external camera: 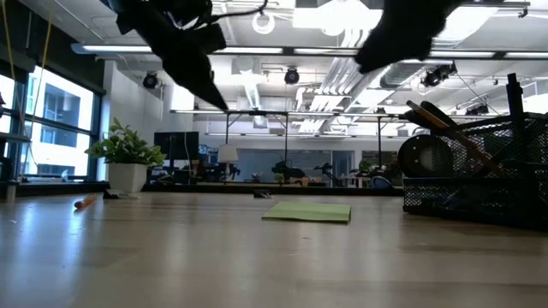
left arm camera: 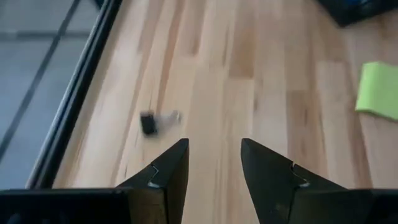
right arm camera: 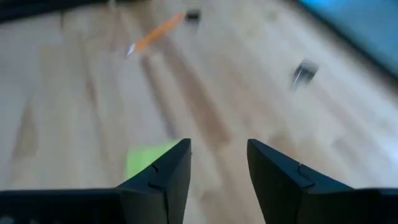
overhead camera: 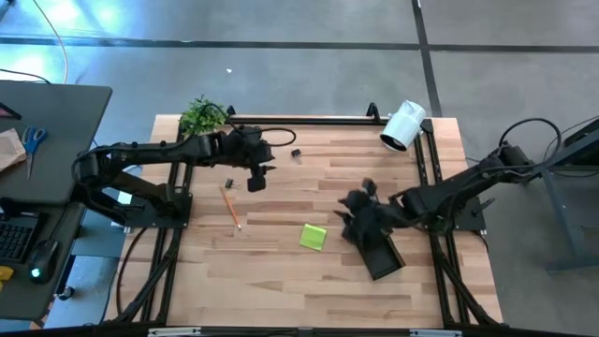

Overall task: Pick and place office supplies into organizer
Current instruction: Put the black binder clip into the black desk organizer

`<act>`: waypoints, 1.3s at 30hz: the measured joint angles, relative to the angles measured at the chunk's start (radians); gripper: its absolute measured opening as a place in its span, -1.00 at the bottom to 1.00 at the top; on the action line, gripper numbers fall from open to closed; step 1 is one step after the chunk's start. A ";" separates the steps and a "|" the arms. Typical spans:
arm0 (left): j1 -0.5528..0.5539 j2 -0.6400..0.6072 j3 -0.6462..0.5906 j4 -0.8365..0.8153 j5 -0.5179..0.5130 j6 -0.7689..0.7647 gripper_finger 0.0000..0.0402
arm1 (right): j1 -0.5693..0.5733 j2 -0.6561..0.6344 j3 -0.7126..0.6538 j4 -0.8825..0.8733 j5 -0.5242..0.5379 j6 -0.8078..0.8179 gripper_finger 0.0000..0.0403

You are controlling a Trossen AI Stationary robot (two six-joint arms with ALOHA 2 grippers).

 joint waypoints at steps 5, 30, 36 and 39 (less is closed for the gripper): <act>0.000 -0.003 -0.053 -0.033 -0.009 -0.072 -0.32 | -0.156 0.000 0.001 0.118 -0.019 -0.197 -0.25; 0.000 -0.382 -0.294 -0.102 -0.074 -0.358 -0.32 | -0.641 0.317 0.042 0.581 -0.429 -0.444 -0.23; -0.001 -0.411 -0.294 -0.144 -0.103 -0.416 -0.32 | -0.696 0.488 0.165 0.531 -0.415 -0.441 -0.21; -0.002 -0.406 -0.294 -0.150 -0.100 -0.422 -0.32 | -0.712 0.560 0.215 0.530 -0.462 -0.435 -0.21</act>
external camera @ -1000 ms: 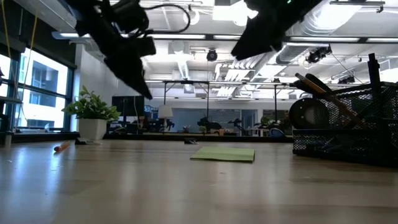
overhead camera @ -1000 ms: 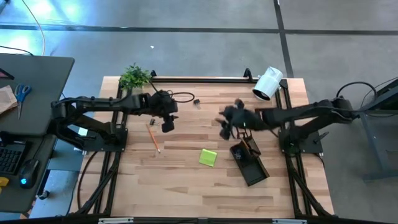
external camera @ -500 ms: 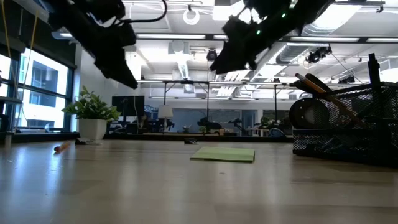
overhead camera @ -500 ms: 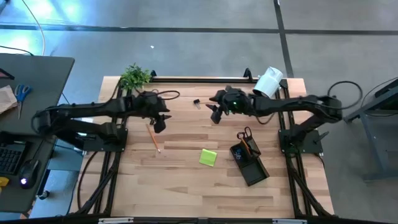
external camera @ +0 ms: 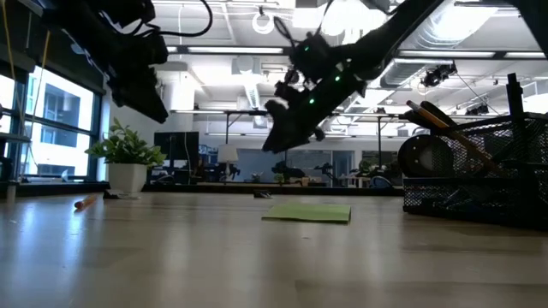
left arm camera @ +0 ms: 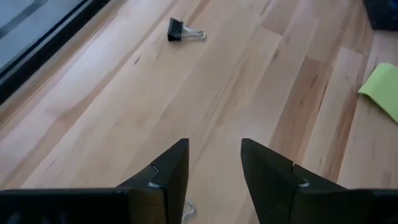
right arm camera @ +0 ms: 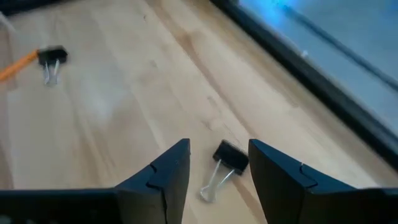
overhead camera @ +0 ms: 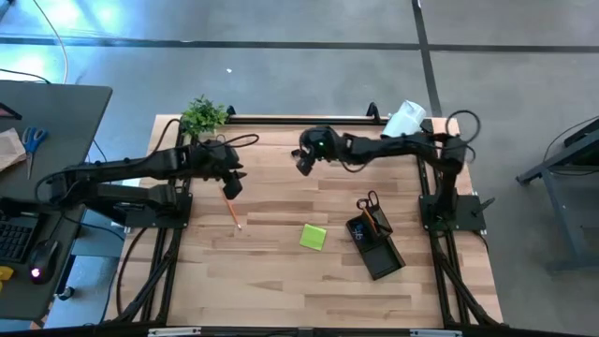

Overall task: Pick and place office supplies into organizer
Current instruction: Put the black binder clip into the black desk organizer

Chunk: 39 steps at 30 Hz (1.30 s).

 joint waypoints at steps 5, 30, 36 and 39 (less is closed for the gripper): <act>0.000 0.001 0.000 0.014 -0.005 0.000 -0.32 | -0.017 0.095 0.073 -0.019 -0.021 0.022 -0.16; -0.001 0.001 0.000 0.056 -0.022 -0.001 -0.32 | -0.029 0.226 0.230 -0.191 -0.003 0.230 0.38; 0.002 0.001 0.024 0.085 -0.025 0.074 -0.32 | -0.035 0.225 0.360 -0.408 0.029 0.221 0.35; 0.002 0.001 0.078 0.077 -0.025 0.128 -0.32 | -0.035 0.225 0.429 -0.517 0.071 0.219 0.34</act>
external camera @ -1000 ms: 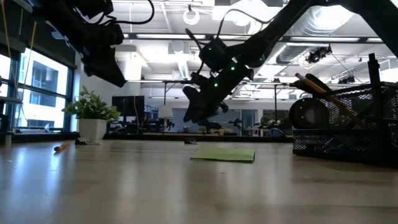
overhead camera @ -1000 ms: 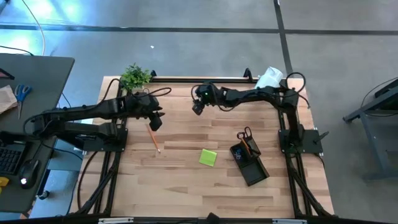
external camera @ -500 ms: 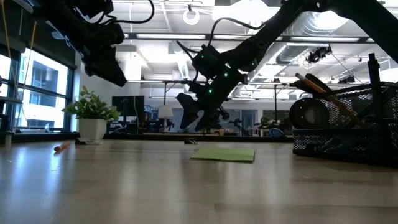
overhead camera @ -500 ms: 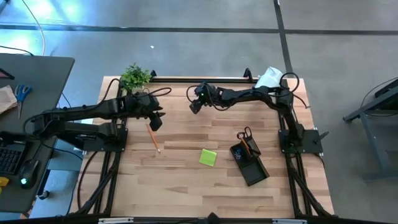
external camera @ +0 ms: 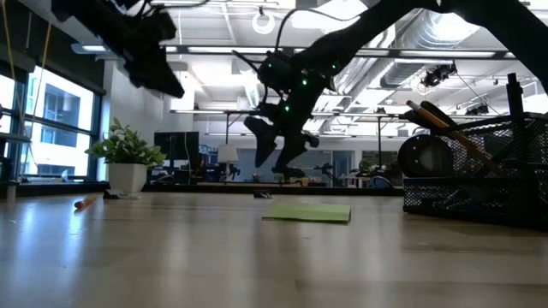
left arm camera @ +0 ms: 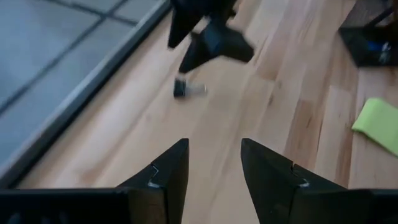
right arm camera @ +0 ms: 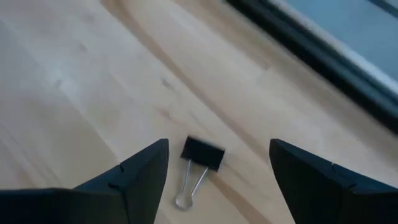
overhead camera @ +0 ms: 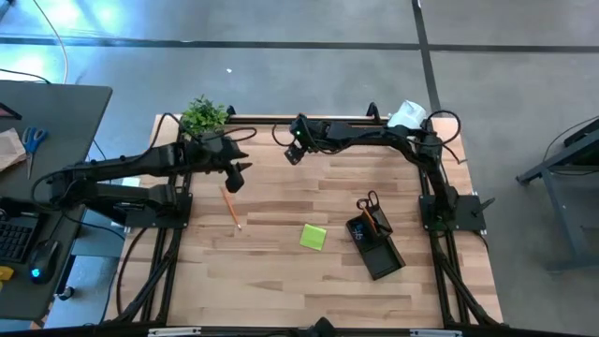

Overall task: Pick and place office supplies into organizer
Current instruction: Put the black binder clip into the black desk organizer

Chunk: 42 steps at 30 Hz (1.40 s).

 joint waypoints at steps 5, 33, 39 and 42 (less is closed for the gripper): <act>0.000 0.000 0.111 -0.024 -0.004 0.104 -0.32 | -0.002 -0.001 0.043 -0.056 -0.007 0.036 0.34; 0.000 -0.143 0.219 -0.018 -0.138 0.336 -0.32 | -0.008 0.093 0.045 -0.064 -0.068 0.092 0.34; 0.000 -0.147 0.218 -0.016 -0.113 0.293 -0.32 | 0.014 0.093 0.045 -0.150 -0.105 0.045 0.34; 0.000 -0.113 0.201 0.002 -0.077 0.297 -0.32 | 0.033 0.092 0.045 -0.164 -0.067 0.011 0.34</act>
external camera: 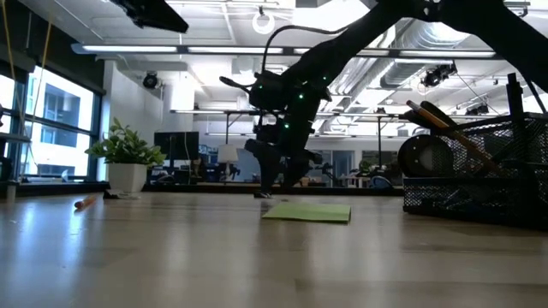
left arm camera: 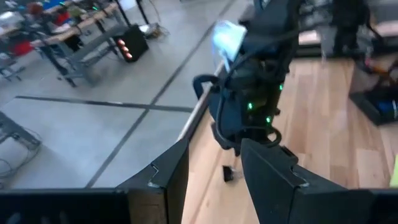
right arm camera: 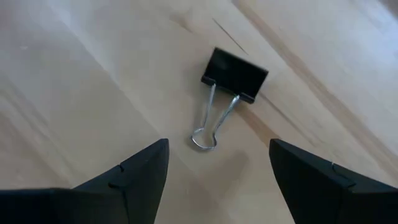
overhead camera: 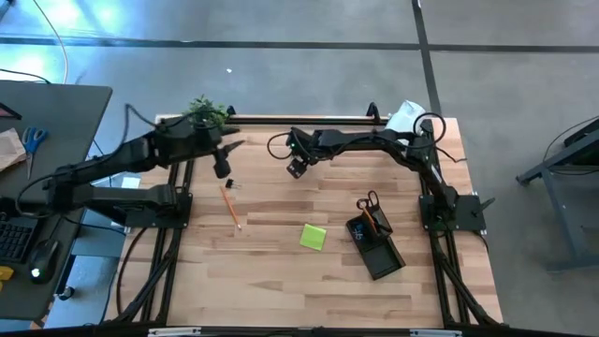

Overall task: Pick and place office supplies into organizer
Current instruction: Put the black binder clip into the black desk organizer

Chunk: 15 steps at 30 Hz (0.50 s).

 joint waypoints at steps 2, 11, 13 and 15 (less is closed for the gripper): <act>0.000 0.036 -0.020 0.040 0.011 0.012 -0.32 | 0.011 -0.006 0.000 0.000 0.021 -0.008 0.34; 0.013 0.251 -0.063 0.131 0.076 0.071 -0.32 | 0.160 -0.170 -0.001 -0.202 0.379 -0.100 0.34; 0.052 0.273 -0.063 0.142 0.127 0.059 -0.32 | 0.199 -0.219 -0.001 -0.233 0.460 -0.088 0.34; 0.104 0.294 -0.063 0.163 0.230 0.042 -0.32 | 0.229 -0.260 -0.004 -0.267 0.492 -0.073 0.34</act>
